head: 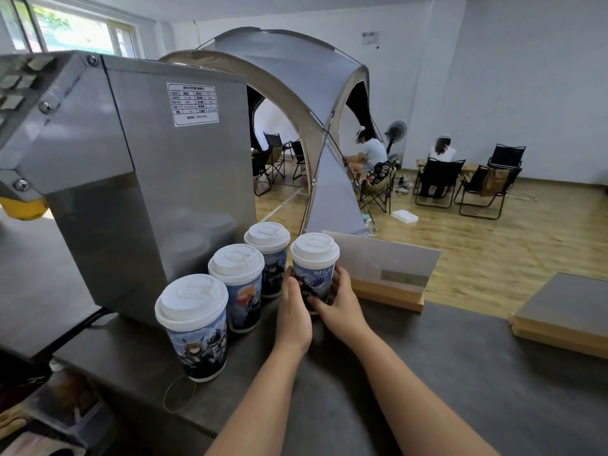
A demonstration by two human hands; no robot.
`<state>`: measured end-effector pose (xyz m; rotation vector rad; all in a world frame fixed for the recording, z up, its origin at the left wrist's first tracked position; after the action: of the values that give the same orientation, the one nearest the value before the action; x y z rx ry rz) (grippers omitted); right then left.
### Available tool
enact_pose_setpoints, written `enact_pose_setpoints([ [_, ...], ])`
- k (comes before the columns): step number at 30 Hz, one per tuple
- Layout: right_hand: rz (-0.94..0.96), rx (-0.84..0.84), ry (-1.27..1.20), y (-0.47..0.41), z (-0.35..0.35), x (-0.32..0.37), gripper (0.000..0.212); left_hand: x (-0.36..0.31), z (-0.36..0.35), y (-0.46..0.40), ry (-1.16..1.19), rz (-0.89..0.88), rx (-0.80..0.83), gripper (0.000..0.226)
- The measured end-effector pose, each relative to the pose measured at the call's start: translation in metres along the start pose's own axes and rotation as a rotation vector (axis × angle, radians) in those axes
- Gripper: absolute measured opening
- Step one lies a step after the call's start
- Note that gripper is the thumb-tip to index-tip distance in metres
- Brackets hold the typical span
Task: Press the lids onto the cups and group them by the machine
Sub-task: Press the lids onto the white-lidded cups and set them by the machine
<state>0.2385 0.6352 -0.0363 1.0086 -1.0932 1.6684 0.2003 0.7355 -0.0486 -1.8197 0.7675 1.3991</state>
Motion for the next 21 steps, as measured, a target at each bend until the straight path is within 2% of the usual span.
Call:
enact_pose_setpoints([
  [3, 0.008, -0.034, 0.018, 0.007, 0.005, 0.002, 0.084, -0.004, 0.009, 0.005, -0.050, -0.014, -0.127, 0.073],
  [5, 0.009, -0.063, 0.067, 0.014, 0.015, 0.002, 0.079, -0.012, 0.014, 0.013, -0.017, -0.028, -0.189, 0.067],
  [7, -0.013, -0.062, 0.101, 0.024, 0.029, 0.001, 0.066, -0.024, 0.017, 0.027, 0.013, -0.047, -0.204, 0.047],
  [10, -0.031, -0.023, 0.087, 0.046, 0.058, 0.008, 0.038, -0.043, 0.019, 0.050, 0.068, -0.035, -0.196, 0.043],
  [14, 0.013, -0.028, 0.042, 0.082, 0.112, 0.019, 0.020, -0.059, 0.005, 0.076, 0.093, -0.002, -0.145, 0.043],
  [21, -0.014, -0.286, -0.088, 0.151, 0.239, 0.016, 0.020, -0.073, -0.099, 0.142, 0.063, 0.072, 0.087, 0.041],
])
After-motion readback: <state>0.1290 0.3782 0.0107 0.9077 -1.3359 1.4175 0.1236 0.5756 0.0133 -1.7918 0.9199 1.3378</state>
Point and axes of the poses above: each hand's wrist, its own y-axis away from the middle knuckle, its own z-axis out of the back of the hand, x = y × z, the point moved 3 cm from there along -y, towards the middle knuckle, and after that the axes turned 4 degrees about -x, right-handed, at the moved point
